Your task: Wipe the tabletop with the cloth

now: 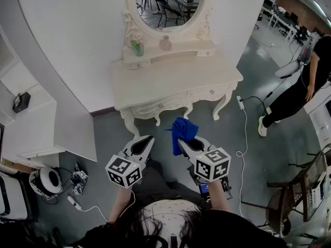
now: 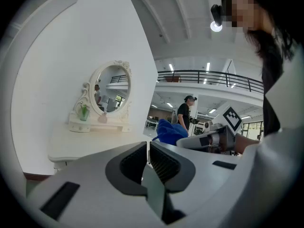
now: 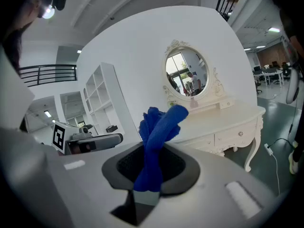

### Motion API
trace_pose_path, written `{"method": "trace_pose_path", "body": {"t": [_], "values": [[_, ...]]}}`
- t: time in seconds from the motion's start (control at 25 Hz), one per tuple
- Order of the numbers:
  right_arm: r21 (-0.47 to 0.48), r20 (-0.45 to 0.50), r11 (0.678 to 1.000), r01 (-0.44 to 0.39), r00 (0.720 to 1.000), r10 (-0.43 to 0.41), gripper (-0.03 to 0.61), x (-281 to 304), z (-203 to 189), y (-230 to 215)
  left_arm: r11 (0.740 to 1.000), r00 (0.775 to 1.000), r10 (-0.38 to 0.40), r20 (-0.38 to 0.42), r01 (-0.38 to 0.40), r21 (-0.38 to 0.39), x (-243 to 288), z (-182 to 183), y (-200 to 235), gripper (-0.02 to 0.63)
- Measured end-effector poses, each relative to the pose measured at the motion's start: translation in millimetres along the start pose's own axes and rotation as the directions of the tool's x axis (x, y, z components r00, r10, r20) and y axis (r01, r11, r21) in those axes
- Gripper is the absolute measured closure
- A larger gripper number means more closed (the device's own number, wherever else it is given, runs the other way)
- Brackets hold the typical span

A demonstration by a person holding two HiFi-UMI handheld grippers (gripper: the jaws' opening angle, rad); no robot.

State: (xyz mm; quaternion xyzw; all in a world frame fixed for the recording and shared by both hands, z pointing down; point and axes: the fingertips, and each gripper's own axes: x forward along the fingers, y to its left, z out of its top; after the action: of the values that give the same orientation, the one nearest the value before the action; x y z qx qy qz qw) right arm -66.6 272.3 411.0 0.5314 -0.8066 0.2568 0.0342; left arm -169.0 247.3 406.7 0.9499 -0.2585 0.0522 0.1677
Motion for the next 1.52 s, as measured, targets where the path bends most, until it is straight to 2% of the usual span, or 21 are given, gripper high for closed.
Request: {"method": "trace_pose_path", "body": {"t": [0.44,0.72,1.0,1.24,1.52], "values": [[0.038,0.032,0.999,-0.001,0.999,0.0,0.492,-11,-1,-5,1.0,1.0,-0.003,-0.008,0.003,0.022,1,-1,-9,0.611],[0.058,0.019,0.998,-0.014,1.0,0.013,0.492,-3,-3,-7,0.999,1.0,0.012,-0.023,-0.011,0.033,-3,-1,-7,0.611],[0.077,-0.01,0.996,-0.037,0.999,0.038,0.492,18,-6,-8,0.999,0.998,0.043,-0.038,-0.042,0.012,-1,-4,15,0.611],[0.097,-0.039,0.995,0.0,0.999,0.003,0.492,45,-2,-35,0.999,0.998,0.032,-0.057,-0.033,-0.018,29,-5,48,0.611],[0.104,-0.084,0.994,0.031,0.996,-0.022,0.492,99,30,-73,0.999,0.999,0.019,-0.032,-0.02,-0.046,75,21,105,0.611]]}}
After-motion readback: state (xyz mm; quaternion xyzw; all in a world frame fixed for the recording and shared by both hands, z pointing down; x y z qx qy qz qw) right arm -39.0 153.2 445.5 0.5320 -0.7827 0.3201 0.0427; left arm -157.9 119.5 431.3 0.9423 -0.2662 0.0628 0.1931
